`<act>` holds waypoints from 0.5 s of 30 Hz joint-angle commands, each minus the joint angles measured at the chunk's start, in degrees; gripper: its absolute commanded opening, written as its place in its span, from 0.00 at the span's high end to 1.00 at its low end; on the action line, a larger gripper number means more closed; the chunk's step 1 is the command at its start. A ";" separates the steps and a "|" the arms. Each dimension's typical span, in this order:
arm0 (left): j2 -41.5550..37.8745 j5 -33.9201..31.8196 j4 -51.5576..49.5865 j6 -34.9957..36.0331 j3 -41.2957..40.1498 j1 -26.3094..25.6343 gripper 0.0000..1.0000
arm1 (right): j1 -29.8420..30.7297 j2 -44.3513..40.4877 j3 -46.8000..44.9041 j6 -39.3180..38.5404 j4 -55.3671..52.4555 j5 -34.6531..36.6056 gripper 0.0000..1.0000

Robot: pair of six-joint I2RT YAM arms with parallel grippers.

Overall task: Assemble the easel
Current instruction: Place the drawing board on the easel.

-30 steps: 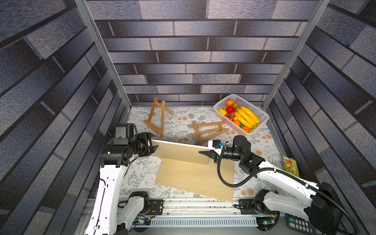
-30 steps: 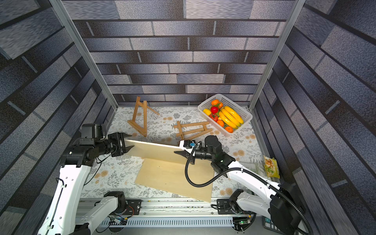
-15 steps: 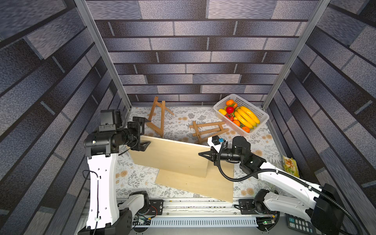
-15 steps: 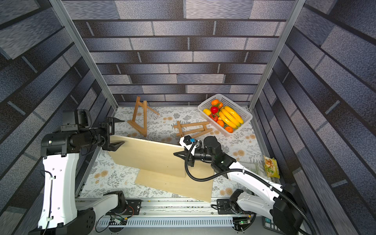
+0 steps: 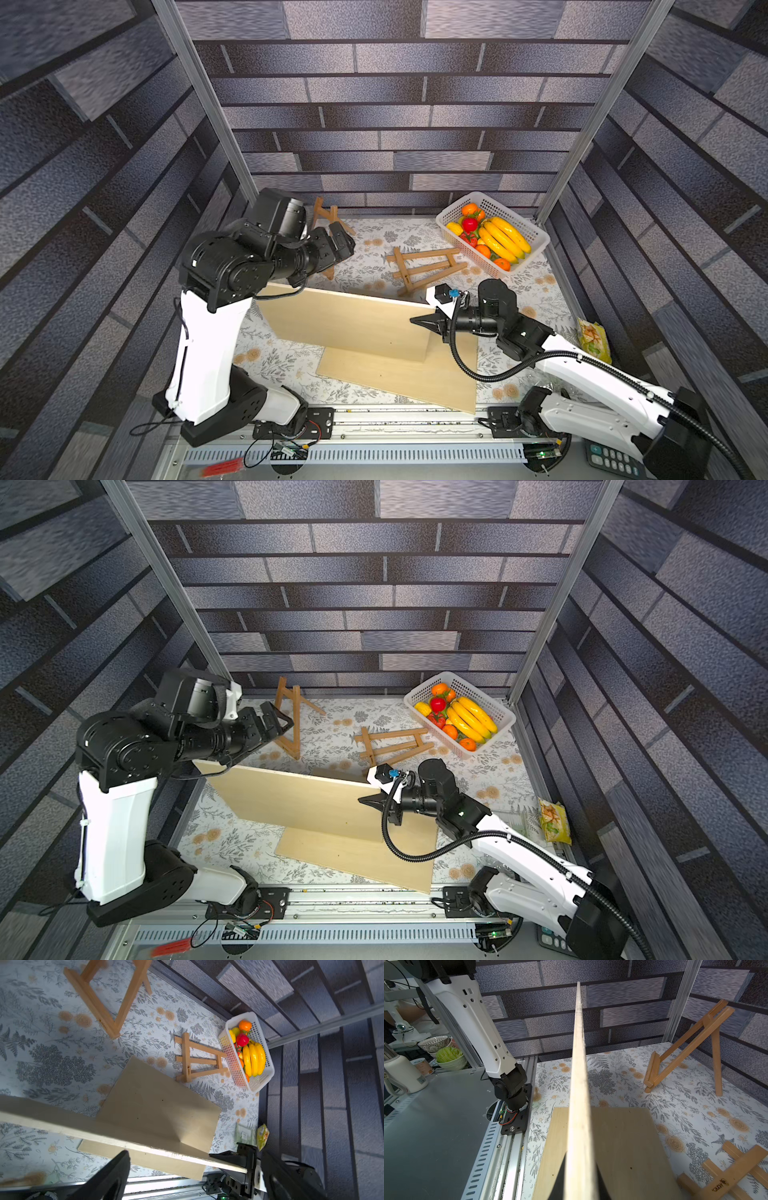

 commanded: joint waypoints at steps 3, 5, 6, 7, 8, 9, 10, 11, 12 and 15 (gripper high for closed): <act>3.58 -6.74 -12.73 1.79 2.55 0.25 0.00 | 0.41 -3.05 2.05 -6.34 -7.12 0.58 1.00; 2.56 -6.10 -12.74 -1.06 2.18 2.18 0.00 | 0.41 -4.08 1.72 -7.28 -7.35 3.22 1.00; 1.50 -4.70 -12.71 -2.71 1.35 4.36 0.00 | 0.41 -4.24 1.64 -7.48 -7.24 4.05 1.00; -0.11 -2.52 -12.71 -4.81 -0.58 7.26 0.00 | 0.41 -3.92 1.69 -7.34 -7.27 4.15 1.00; -1.70 1.31 -12.52 -7.20 -3.53 11.46 0.00 | 0.41 -3.36 1.86 -6.86 -7.21 4.01 1.00; -3.95 7.60 -11.99 -8.98 -7.80 17.35 0.00 | 0.41 -2.77 1.81 -5.73 -6.53 3.60 1.00; -5.83 12.88 -11.11 -9.67 -11.20 21.96 0.00 | 0.41 -2.42 1.47 -4.58 -5.50 3.31 1.00; -8.09 17.32 -9.88 -10.35 -15.33 26.97 0.00 | 0.41 -2.15 0.82 -3.52 -3.78 3.48 1.00; -10.53 19.56 -8.56 -10.91 -18.24 31.26 0.00 | 0.38 -2.13 0.27 -2.44 -2.39 3.91 1.00; -16.06 24.68 -7.22 -9.33 -23.15 44.12 0.00 | 0.37 -1.79 0.07 -2.48 -2.64 5.11 1.00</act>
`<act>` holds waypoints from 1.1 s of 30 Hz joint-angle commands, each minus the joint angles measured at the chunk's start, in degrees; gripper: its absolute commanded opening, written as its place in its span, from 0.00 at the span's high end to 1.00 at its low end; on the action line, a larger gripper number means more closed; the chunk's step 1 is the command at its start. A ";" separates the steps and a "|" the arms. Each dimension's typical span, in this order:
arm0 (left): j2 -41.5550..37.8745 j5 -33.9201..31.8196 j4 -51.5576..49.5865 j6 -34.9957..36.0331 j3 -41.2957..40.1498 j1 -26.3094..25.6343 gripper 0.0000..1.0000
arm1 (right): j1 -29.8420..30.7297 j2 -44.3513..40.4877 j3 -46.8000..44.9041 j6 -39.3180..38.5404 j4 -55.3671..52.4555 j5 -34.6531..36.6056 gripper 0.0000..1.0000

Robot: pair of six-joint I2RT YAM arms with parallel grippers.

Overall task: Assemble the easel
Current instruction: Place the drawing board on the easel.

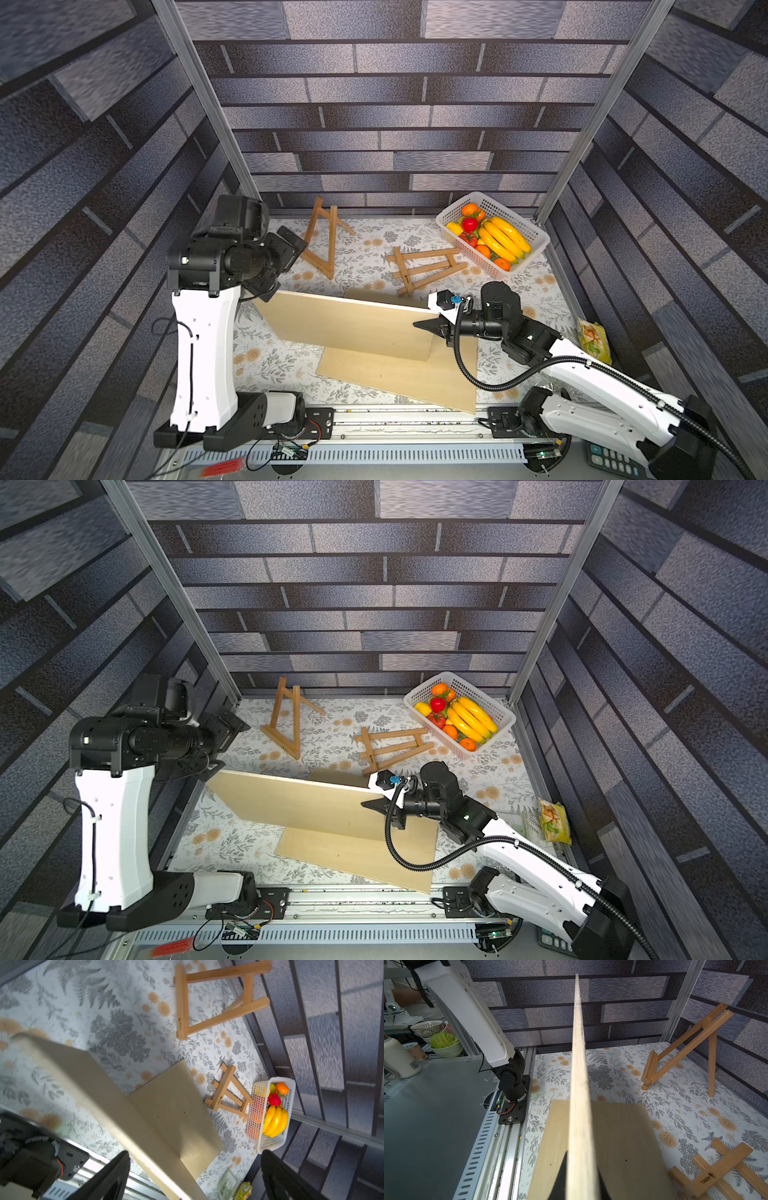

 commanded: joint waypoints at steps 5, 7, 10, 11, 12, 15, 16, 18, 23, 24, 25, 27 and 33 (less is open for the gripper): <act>-8.13 25.11 -12.75 9.89 -9.51 33.51 0.00 | 0.30 0.79 0.03 0.37 -0.65 3.41 1.00; -9.64 30.74 -12.08 10.96 -14.39 42.30 0.00 | 0.23 0.14 0.01 -0.06 -1.09 4.60 1.00; -10.98 37.04 -10.05 9.83 -21.71 50.69 0.00 | 0.27 -1.11 0.16 -2.23 -2.04 6.87 1.00; -11.31 38.32 -8.64 8.65 -23.54 51.52 0.00 | 0.27 -1.40 0.41 -3.32 -2.43 7.14 1.00; -11.40 38.94 -7.74 7.53 -24.37 51.45 0.00 | 0.27 -1.43 0.70 -4.38 -2.80 7.26 1.00; -11.19 38.19 -6.98 4.47 -23.43 48.50 0.00 | 0.27 -0.57 1.93 -6.78 -3.62 6.81 1.00; -11.20 37.75 -6.59 3.08 -22.94 46.88 0.00 | 0.27 -0.13 2.20 -7.32 -3.37 6.57 1.00; -11.39 35.85 -5.68 0.09 -22.75 42.70 0.00 | 0.34 0.68 2.25 -7.58 -1.94 6.42 1.00; -13.68 31.77 -3.88 -5.47 -26.61 33.63 0.03 | 0.35 3.17 1.92 -5.66 2.48 5.23 1.00; -14.24 31.52 -3.94 -5.72 -27.40 32.84 0.03 | 0.36 3.76 1.72 -4.10 4.25 4.73 1.00; -14.55 31.50 -4.31 -5.35 -27.81 32.62 0.04 | 0.36 4.28 1.40 -2.41 6.36 4.22 1.00; -14.70 31.54 -4.95 -4.30 -27.79 33.24 0.04 | 0.32 5.22 0.43 1.81 10.99 3.51 1.00; -15.08 34.91 -0.20 -5.34 -28.40 35.62 0.03 | 0.26 5.98 -1.30 9.72 19.78 3.55 1.00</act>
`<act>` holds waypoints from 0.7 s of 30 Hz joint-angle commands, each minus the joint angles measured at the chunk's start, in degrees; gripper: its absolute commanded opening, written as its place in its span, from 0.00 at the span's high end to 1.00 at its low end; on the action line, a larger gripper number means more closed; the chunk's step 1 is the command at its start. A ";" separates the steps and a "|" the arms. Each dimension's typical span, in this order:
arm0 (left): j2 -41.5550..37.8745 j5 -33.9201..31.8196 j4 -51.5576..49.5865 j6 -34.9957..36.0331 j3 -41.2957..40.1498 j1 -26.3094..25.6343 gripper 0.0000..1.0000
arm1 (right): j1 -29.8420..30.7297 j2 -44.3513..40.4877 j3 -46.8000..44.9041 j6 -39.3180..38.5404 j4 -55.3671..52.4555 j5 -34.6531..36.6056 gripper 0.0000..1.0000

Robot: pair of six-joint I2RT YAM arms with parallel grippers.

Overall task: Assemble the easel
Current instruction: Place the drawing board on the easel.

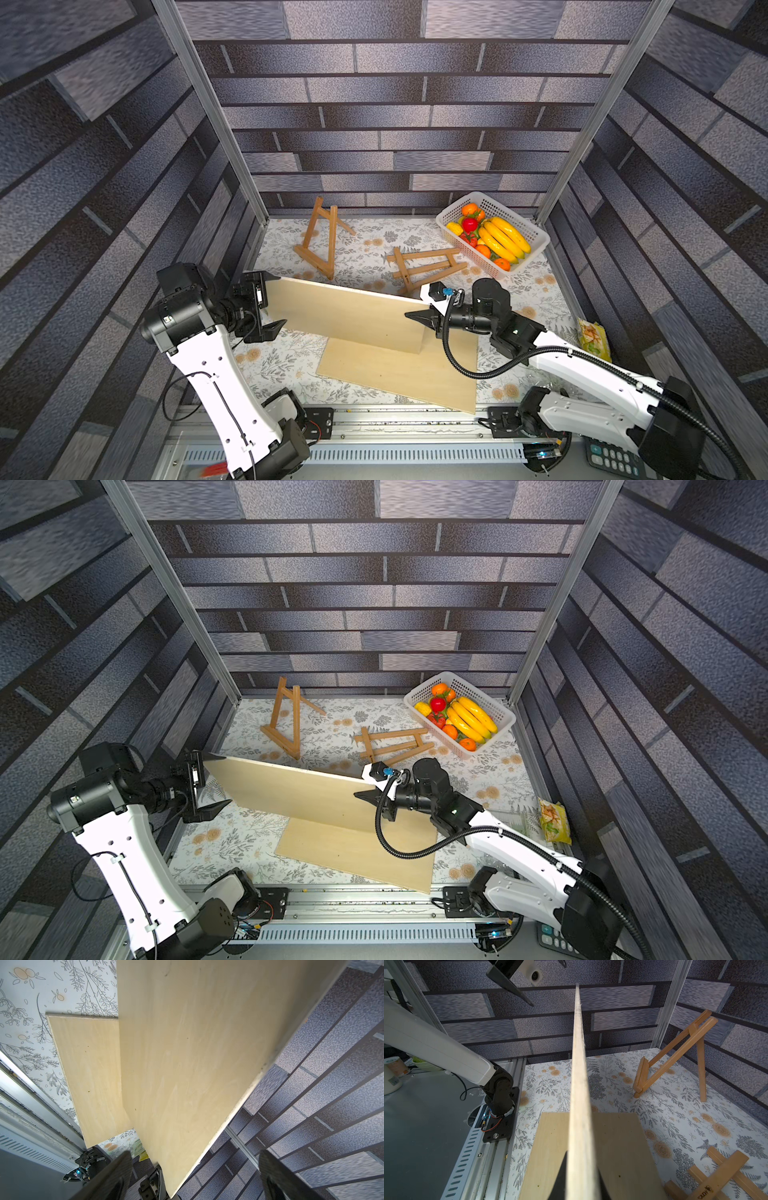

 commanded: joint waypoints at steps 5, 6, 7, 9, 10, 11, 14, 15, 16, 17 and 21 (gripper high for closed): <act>-1.59 5.69 5.20 -1.55 -1.85 3.68 0.03 | -0.55 1.07 -1.80 11.38 14.50 -0.11 1.00; -1.63 6.05 5.17 -0.67 -2.12 3.88 0.03 | -0.64 1.38 -2.12 12.95 15.77 -0.20 1.00; -1.89 5.90 5.09 0.17 -2.58 3.92 0.03 | -0.65 1.56 -2.39 14.25 17.10 0.03 1.00; -2.89 5.99 3.84 1.64 -4.51 4.55 0.03 | -0.68 1.59 -2.80 14.94 17.81 0.60 1.00; -3.77 6.19 3.77 1.90 -5.95 5.09 0.02 | -0.73 1.42 -2.90 15.11 17.81 1.07 1.00; -4.94 6.58 3.89 2.31 -7.81 5.93 0.03 | -0.97 1.29 -2.98 15.51 17.81 1.55 1.00; -8.70 6.99 6.38 3.05 -13.86 8.07 0.03 | -2.25 1.61 -2.38 16.87 16.54 0.44 1.00; -10.04 8.41 7.60 2.99 -15.98 8.16 0.03 | -2.52 1.78 -2.45 17.13 16.51 0.08 1.00; -11.51 8.25 8.84 2.90 -18.22 8.04 0.02 | -2.68 1.65 -2.50 17.15 16.35 -0.03 1.00; -12.92 8.30 9.81 3.12 -20.26 8.02 0.02 | -2.83 1.54 -2.26 16.60 15.55 -0.25 1.00; -15.83 9.13 14.60 1.91 -26.95 7.73 0.02 | -2.84 0.22 -0.29 12.15 9.78 -1.15 1.00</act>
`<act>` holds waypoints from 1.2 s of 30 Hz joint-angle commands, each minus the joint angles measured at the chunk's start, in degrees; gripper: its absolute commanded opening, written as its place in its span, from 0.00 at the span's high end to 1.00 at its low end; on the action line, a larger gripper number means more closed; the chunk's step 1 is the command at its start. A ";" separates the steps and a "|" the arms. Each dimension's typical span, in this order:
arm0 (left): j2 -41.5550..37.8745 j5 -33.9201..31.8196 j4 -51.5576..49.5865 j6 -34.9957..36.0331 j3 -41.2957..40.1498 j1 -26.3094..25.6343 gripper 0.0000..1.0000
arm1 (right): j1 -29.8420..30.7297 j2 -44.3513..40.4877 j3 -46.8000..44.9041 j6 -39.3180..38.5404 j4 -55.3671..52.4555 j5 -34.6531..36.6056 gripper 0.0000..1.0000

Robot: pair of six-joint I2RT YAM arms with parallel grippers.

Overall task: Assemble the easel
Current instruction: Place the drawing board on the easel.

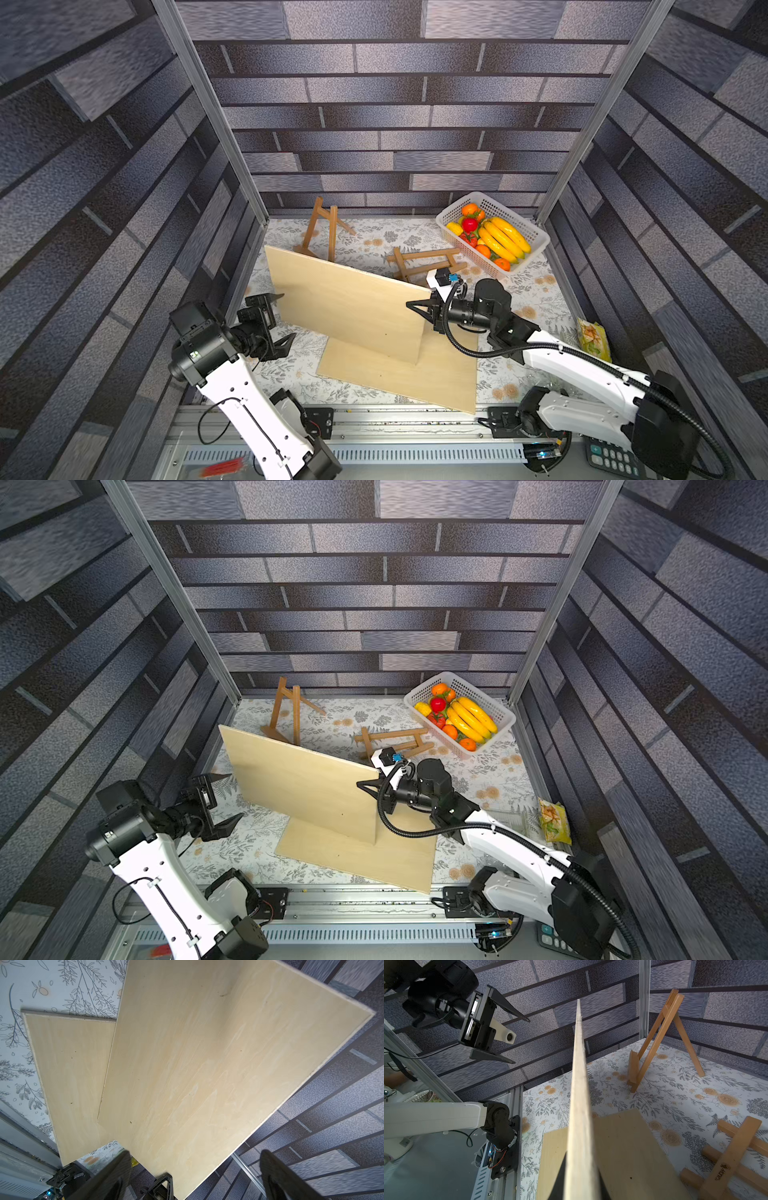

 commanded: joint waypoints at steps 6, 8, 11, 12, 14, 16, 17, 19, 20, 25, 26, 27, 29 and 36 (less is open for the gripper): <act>4.02 0.48 9.12 -3.92 3.90 -3.88 0.02 | -0.26 -3.88 5.89 -15.42 -12.67 -2.12 1.00; 5.84 -1.23 9.65 -7.16 7.99 -6.98 0.02 | -0.31 -3.95 6.66 -17.49 -14.84 -2.40 1.00; 7.86 -4.78 11.22 -13.31 12.22 -13.40 0.02 | -0.07 -3.52 6.66 -17.28 -13.38 -2.80 1.00; 8.29 -6.48 12.15 -15.38 12.94 -15.72 0.02 | 0.17 -3.15 6.69 -17.18 -12.73 -2.68 1.00; 9.04 -9.06 14.01 -19.03 12.99 -19.70 0.03 | 0.46 -2.69 6.45 -17.22 -11.18 -2.36 1.00; 9.97 -11.62 14.50 -20.62 13.22 -22.72 0.04 | 0.70 -2.06 6.71 -17.71 -10.54 -2.45 1.00; 10.81 -12.66 14.18 -20.96 13.69 -23.86 0.06 | 0.86 -1.67 6.83 -18.14 -10.36 -2.54 1.00; 12.64 -13.86 12.04 -20.33 15.53 -25.24 0.08 | 1.10 -1.11 7.31 -19.39 -10.74 -2.89 1.00; 13.79 -14.18 10.04 -19.44 17.00 -25.58 0.09 | 1.19 -0.96 7.52 -20.06 -11.10 -3.04 1.00; 20.03 -15.21 -1.03 -12.13 25.45 -25.53 0.13 | 1.36 -0.29 8.19 -23.73 -12.44 -2.87 1.00; 21.40 -15.52 -2.96 -10.90 27.06 -25.48 0.14 | 1.34 0.00 8.14 -24.11 -12.37 -2.82 1.00; 22.34 -16.13 -4.76 -9.84 28.28 -25.69 0.16 | 1.35 0.23 8.07 -24.20 -12.12 -2.85 1.00; 23.63 -16.81 -7.53 -8.21 29.10 -26.53 0.18 | 1.36 0.75 7.87 -23.95 -11.09 -3.11 1.00; 24.49 -19.10 -10.63 -6.74 25.80 -30.25 0.27 | 1.36 2.14 7.69 -23.49 -9.02 -2.93 1.00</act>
